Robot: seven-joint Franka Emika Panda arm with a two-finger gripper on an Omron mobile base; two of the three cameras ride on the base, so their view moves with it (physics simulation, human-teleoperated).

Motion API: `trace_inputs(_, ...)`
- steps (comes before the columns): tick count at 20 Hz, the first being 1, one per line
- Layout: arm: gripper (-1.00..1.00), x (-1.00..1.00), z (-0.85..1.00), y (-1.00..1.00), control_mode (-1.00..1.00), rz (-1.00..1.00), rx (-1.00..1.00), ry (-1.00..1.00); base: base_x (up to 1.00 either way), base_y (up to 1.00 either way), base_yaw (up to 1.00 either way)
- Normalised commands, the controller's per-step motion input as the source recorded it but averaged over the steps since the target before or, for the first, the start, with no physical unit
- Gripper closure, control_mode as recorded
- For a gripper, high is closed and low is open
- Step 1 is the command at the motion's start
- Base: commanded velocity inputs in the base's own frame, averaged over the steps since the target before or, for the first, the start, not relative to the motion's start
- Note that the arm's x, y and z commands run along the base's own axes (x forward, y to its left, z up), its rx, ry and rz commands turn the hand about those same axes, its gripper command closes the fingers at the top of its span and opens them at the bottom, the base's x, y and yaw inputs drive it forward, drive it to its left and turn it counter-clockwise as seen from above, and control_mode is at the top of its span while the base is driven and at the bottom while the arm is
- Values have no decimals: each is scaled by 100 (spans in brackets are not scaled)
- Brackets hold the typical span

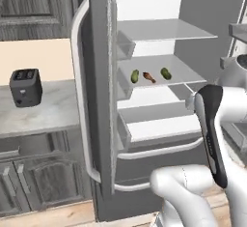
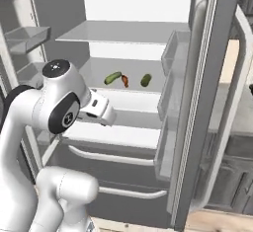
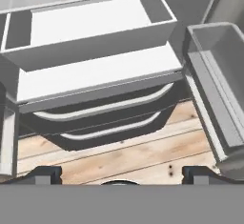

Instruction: Place one cucumber and one chicken drumstick in each tupperware on the nearby counter, to pack two identical lunches.

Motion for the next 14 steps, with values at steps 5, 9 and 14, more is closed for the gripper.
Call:
trace_inputs(5, -100, 0, 0, 0, 100, 0, 0, 0, 72, -5, 30)
trace_inputs(9, -100, 0, 0, 0, 100, 0, 0, 0, 91, 0, 13)
trace_inputs(14, -100, 0, 0, 0, 100, 0, 0, 0, 94, 2, 5)
